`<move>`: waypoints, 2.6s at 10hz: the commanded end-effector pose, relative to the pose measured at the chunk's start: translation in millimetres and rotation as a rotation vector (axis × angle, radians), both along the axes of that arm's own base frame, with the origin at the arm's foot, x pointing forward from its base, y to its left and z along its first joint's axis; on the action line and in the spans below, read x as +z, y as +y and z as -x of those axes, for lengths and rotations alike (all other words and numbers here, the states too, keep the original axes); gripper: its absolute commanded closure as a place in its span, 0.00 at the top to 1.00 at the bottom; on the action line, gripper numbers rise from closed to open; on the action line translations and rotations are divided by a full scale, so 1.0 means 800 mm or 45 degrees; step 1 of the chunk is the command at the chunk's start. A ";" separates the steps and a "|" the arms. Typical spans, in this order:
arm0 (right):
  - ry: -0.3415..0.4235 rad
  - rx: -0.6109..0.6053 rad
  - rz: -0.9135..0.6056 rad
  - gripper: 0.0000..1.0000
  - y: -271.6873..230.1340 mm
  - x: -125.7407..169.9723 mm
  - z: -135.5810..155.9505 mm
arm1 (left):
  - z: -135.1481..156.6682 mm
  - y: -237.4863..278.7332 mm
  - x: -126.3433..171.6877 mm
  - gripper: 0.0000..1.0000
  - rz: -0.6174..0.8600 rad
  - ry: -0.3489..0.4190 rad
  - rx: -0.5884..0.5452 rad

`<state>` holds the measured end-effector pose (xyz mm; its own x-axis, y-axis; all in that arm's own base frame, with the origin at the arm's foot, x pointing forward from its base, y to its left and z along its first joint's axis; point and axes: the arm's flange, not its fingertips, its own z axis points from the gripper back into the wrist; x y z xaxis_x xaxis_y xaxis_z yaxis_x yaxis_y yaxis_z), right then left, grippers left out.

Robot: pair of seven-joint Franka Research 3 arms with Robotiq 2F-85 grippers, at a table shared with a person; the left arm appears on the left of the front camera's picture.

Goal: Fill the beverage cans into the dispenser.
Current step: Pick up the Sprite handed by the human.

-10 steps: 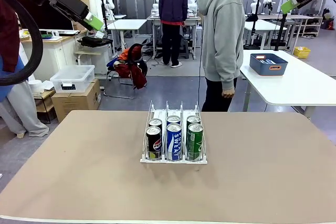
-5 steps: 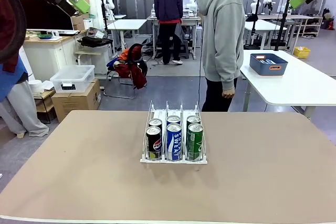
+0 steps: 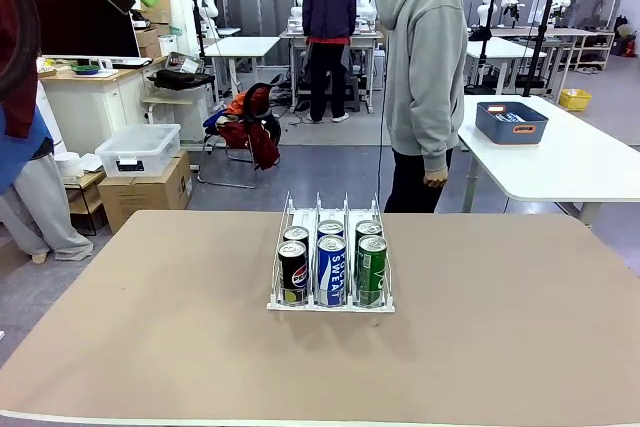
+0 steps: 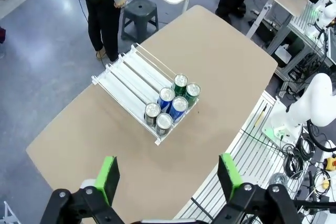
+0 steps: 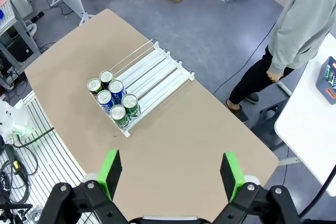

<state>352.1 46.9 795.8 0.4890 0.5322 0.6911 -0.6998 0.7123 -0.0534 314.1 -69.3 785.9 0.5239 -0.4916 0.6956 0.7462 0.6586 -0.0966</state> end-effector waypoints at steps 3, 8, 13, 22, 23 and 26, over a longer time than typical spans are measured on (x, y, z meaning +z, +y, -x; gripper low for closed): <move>0.027 -0.026 -0.047 1.00 -0.003 0.002 0.000 | 0.004 0.005 0.002 1.00 0.098 -0.087 -0.045; 0.012 -0.016 -0.081 1.00 -0.006 -0.001 0.001 | 0.005 0.003 0.004 1.00 0.091 -0.078 -0.112; 0.001 -0.008 -0.021 1.00 -0.006 0.001 0.000 | 0.004 0.001 0.013 1.00 0.078 -0.073 -0.020; -0.021 -0.044 -0.026 1.00 0.016 0.005 0.046 | 0.005 -0.001 0.013 1.00 0.076 -0.073 -0.034; -0.022 -0.058 -0.026 1.00 0.017 0.005 0.044 | 0.002 -0.003 0.016 1.00 0.078 -0.078 -0.037; -0.031 -0.006 -0.029 1.00 0.014 0.012 0.042 | 0.004 -0.002 0.015 1.00 0.075 -0.077 -0.037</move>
<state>319.1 57.7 804.7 0.4765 0.5122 0.7146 -0.6941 0.7180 -0.0518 310.2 -72.8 800.8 0.4610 -0.4656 0.7555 0.7728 0.6290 -0.0839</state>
